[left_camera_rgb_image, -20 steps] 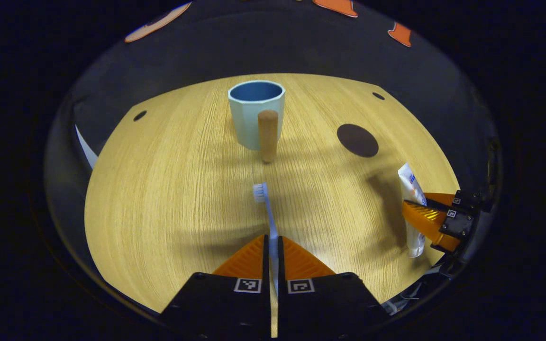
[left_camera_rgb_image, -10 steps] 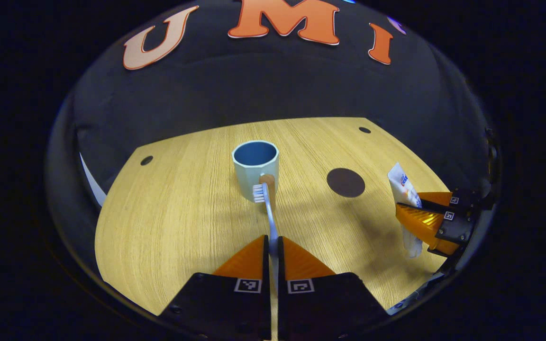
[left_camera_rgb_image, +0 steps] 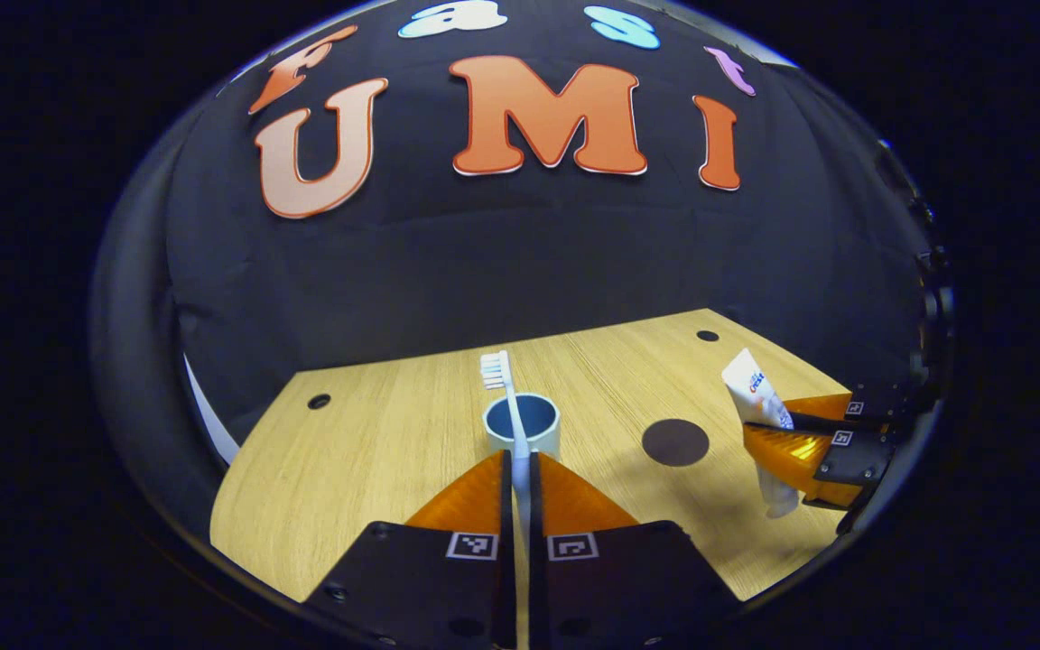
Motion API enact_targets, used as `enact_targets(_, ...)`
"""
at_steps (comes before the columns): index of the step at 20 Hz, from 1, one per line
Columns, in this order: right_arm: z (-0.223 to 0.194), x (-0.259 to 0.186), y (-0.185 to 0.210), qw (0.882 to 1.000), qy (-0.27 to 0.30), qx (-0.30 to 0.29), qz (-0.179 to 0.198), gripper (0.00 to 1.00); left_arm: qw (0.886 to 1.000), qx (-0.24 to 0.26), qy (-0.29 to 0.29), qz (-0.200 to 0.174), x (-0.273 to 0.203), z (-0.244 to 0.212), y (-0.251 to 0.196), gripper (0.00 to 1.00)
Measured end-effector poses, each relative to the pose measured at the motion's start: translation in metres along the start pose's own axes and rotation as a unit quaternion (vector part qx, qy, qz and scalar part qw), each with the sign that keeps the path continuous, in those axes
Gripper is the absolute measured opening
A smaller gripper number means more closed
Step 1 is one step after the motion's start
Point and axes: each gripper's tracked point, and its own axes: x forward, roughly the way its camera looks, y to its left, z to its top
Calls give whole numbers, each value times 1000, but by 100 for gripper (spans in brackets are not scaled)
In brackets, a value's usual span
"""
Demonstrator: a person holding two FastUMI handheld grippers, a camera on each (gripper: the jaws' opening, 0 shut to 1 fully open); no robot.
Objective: Put the toothbrush and toothpaste on the desktop into the cup, then pick up the cup and place it on the coaster on the desktop.
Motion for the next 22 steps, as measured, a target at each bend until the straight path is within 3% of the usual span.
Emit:
enact_targets(10, 77, 18, -21, 992, -123, -12, -29, 12, 989, -46, -136, 24, 33, 79, 38, 5)
enact_targets(16, 90, 37, -42, 988, -145, 23, -43, 12, 978, -41, -205, 27, 54, 122, 40, 5)
enact_targets(22, 85, 52, -51, 988, -144, 22, -50, 12, 976, -66, -208, 12, 94, 112, 36, 5)
